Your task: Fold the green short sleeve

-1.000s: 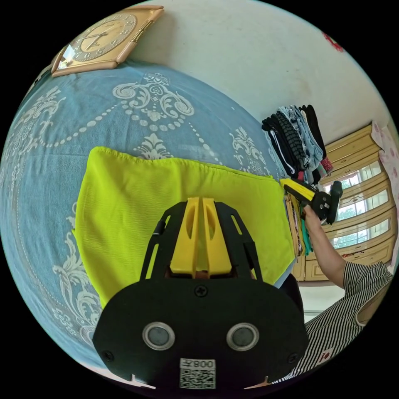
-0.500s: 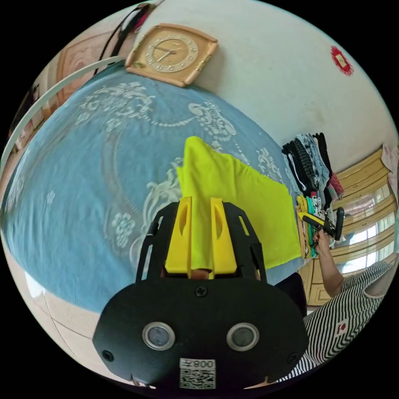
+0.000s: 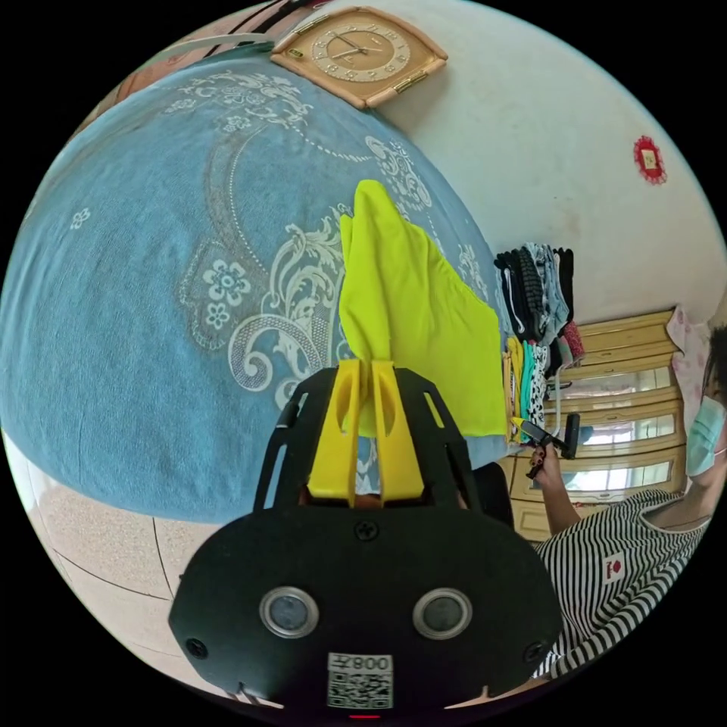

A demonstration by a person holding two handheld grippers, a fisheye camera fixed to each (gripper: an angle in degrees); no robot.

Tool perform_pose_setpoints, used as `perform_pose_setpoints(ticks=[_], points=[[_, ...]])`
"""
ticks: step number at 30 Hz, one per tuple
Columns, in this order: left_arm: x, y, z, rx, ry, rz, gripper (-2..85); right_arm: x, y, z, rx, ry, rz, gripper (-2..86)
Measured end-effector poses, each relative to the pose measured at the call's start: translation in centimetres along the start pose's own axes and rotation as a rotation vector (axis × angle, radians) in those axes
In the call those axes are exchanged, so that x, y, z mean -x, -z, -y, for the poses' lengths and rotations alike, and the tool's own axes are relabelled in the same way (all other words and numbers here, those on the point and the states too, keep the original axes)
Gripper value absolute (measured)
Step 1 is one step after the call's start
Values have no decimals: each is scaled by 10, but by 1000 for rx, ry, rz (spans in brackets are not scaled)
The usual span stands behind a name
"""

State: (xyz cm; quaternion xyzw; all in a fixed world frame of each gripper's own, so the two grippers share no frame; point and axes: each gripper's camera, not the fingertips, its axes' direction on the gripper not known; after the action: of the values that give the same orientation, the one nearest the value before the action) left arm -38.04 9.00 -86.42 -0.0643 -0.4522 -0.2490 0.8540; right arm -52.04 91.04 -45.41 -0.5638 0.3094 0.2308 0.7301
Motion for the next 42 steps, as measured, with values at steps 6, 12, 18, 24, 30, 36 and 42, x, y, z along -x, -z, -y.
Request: perform_pose_setpoints(ticks=[6,12,18,24,30,36,42], points=[[-4,17,-11,-16,-27,-26,22,-42,-32,-3,59,-62,38,55],[-1,38,-31,-53,-40,-54,18,-56,-25,-11,49,-3,99,9],[15,24,-52,-27,7,-51,20,-73,-47,-14,113,-8,125,4],[12,9,-66,-54,29,2,27,-70,-55,-15,91,-41,78,3],[-17,10,-72,-166,-8,94,21,-30,-36,-19,-30,23,-156,1],[-87,-63,-38,-66,-223,144,7,49,-71,38,-65,268,-218,0],[-118,-144,-9,-11,-236,315,3,111,-139,90,-40,441,-365,1]])
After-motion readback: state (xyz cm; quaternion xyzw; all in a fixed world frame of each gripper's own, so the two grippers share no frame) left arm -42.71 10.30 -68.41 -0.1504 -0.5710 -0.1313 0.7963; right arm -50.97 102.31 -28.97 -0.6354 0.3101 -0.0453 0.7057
